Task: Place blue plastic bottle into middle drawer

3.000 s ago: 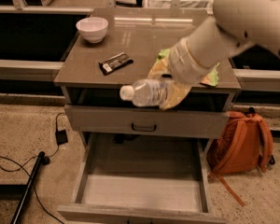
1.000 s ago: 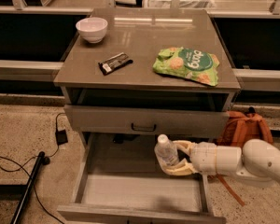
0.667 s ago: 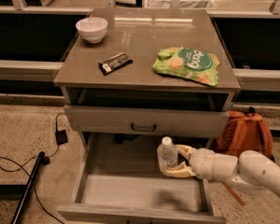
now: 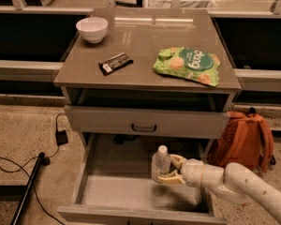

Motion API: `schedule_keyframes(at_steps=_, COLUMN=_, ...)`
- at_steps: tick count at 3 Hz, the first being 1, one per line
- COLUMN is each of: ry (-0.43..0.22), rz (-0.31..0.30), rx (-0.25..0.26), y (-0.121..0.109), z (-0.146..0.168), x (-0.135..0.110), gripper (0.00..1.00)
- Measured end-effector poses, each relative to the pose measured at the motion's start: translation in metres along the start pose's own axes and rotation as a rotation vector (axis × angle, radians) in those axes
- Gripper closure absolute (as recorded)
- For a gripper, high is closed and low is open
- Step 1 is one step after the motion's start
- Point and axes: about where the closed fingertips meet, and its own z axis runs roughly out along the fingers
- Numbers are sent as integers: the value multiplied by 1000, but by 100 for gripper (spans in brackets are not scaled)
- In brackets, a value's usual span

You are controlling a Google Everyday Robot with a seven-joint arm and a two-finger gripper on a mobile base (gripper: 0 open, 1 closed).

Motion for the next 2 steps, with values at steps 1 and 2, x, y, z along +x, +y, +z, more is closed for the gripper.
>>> schedule_keyframes(at_steps=1, ry=-9, rz=13, rx=-27, y=7, z=4, x=22, gripper=36)
schedule_keyframes(at_steps=2, ry=-10, rz=15, rx=-30, y=8, z=5, x=24, gripper=12)
